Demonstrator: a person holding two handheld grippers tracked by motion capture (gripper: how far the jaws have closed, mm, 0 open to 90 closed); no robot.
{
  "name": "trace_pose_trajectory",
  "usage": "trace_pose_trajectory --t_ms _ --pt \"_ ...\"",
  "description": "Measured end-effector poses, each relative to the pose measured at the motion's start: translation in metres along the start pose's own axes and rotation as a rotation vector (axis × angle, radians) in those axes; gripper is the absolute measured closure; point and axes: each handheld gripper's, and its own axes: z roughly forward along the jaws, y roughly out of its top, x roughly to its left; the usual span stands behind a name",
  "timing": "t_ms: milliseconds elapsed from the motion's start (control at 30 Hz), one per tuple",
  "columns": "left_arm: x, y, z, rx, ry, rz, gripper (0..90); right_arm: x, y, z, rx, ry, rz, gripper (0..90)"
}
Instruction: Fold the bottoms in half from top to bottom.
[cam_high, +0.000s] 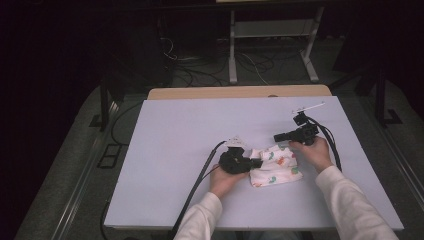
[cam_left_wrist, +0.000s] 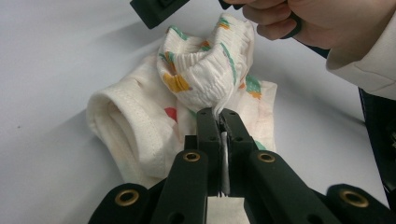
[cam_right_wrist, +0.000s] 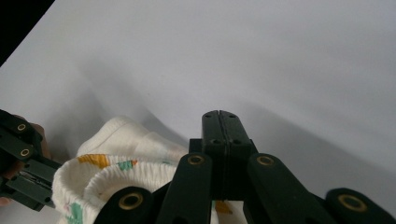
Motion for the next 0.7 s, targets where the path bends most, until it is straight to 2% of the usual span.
trace_pose_trajectory --t_ms 333,433,533,633,700 --pt "-0.0007 -0.0011 0.0016 0.005 -0.009 0.000 84.9 -0.0042 -0.0032 0.0050 0.061 0.043 0.032 88.9" --pt "-0.0010 -0.0007 0.0008 0.007 -0.019 -0.002 79.5 -0.0039 -0.0044 0.0038 0.068 0.069 0.037 88.9" --pt "-0.0017 -0.0006 -0.0001 0.011 -0.027 -0.007 69.9 -0.0031 -0.0053 0.0019 0.076 0.084 0.033 88.9" --pt "-0.0047 -0.0003 -0.0021 0.019 -0.023 0.007 59.2 -0.0026 -0.0067 0.0007 0.086 0.101 0.034 88.9" --pt "-0.0062 0.0000 -0.0032 0.025 -0.027 0.016 56.9 -0.0026 -0.0074 0.0014 0.089 0.092 0.028 88.9"
